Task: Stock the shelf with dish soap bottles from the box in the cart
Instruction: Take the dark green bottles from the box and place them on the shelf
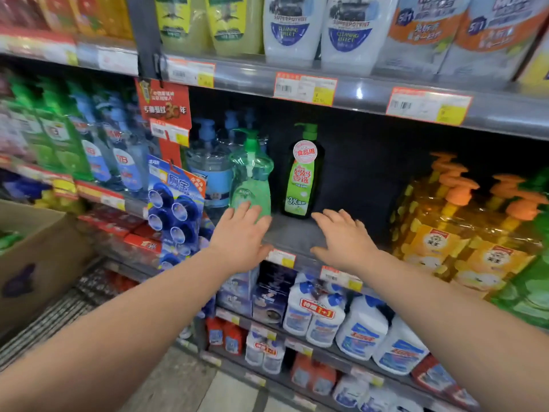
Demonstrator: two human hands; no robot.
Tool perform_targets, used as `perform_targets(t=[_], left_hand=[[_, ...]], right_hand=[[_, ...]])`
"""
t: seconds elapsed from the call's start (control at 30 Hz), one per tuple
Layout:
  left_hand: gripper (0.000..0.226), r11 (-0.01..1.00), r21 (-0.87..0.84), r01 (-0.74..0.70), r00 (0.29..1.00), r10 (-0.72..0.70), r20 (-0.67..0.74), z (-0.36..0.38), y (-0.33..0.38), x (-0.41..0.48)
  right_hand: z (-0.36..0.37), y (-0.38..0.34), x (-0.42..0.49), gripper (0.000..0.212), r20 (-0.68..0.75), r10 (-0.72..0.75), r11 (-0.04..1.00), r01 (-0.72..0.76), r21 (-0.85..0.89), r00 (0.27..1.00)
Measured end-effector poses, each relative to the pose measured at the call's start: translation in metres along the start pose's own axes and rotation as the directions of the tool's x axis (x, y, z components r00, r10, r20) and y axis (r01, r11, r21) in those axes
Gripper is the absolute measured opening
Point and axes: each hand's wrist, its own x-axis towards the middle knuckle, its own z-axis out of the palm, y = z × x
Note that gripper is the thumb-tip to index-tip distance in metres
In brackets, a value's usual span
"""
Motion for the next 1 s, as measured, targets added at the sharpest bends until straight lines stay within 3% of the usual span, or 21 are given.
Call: perform_targets(t=[0.23, 0.53, 0.83, 1.0], left_hand=[[0.062, 0.979, 0.053, 0.195, 0.970, -0.200, 0.135, -0.015, -0.023, -0.098], [0.064, 0.880, 0.111, 0.462, 0.861, -0.475, 0.183, -0.029, -0.108, -0.216], [0.059, 0.751, 0.163, 0.639, 0.718, -0.659, 0.223, -0.045, -0.253, -0.358], [0.060, 0.680, 0.185, 0.709, 0.662, -0.733, 0.158, -0.054, -0.339, -0.424]], right_hand=[[0.014, -0.068, -0.019, 0.074, 0.049, -0.205, 0.978, 0.203, 0.043, 0.978], [0.018, -0.206, -0.021, 0.075, 0.073, -0.428, 0.903, 0.429, 0.000, 0.901], [0.033, -0.426, -0.017, 0.073, 0.107, -0.628, 0.776, 0.631, 0.010, 0.771], [0.045, -0.552, -0.018, 0.073, 0.051, -0.714, 0.700, 0.714, 0.026, 0.698]])
